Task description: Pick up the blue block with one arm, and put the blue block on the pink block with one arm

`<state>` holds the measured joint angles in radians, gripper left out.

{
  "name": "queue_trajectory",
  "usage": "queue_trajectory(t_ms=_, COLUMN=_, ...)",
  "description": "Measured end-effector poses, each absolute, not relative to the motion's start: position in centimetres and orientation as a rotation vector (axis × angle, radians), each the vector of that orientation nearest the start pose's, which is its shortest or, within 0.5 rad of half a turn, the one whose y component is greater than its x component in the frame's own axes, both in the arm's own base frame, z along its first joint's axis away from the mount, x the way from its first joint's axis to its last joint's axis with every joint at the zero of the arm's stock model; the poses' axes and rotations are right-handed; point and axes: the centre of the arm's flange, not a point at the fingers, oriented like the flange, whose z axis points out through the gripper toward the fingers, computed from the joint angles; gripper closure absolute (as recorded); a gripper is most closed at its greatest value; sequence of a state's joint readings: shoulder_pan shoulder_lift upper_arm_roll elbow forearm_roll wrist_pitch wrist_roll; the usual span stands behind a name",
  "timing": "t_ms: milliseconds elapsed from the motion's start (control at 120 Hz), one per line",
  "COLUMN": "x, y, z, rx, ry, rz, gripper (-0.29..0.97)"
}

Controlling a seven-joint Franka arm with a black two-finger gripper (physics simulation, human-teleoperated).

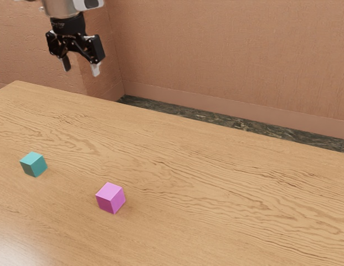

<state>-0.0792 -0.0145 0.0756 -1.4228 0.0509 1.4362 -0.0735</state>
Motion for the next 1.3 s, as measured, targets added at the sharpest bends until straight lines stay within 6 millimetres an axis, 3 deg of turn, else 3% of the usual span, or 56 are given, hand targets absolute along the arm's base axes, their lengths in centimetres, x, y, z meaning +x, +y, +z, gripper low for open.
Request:
queue_trajectory(t_ms=242, x=52.7, y=1.3, z=69.0, rx=-3.068, ry=-0.251, rz=0.028, gripper=0.00)
queue_trajectory(t_ms=283, x=52.2, y=1.5, z=71.2, rx=-3.067, ry=-0.275, rz=-0.022, gripper=0.00)
queue_trajectory(t_ms=358, x=50.4, y=1.9, z=77.0, rx=-3.064, ry=-0.318, rz=-0.180, gripper=0.00)
queue_trajectory(t_ms=425, x=49.5, y=2.1, z=78.9, rx=-3.060, ry=-0.350, rz=-0.219, gripper=0.00)
queue_trajectory(t_ms=875, x=48.8, y=3.1, z=78.7, rx=-3.028, ry=-0.467, rz=-0.141, gripper=0.00)
queue_trajectory(t_ms=967, x=47.5, y=2.8, z=76.7, rx=-3.030, ry=-0.459, rz=-0.081, gripper=0.00)
queue_trajectory(t_ms=1058, x=46.6, y=1.8, z=71.3, rx=-3.033, ry=-0.419, rz=0.016, gripper=0.00)
queue_trajectory(t_ms=1158, x=45.6, y=3.3, z=64.4, rx=-3.023, ry=-0.454, rz=0.090, gripper=0.00)
queue_trajectory(t_ms=1300, x=45.1, y=5.3, z=58.4, rx=-3.021, ry=-0.488, rz=0.090, gripper=0.00)
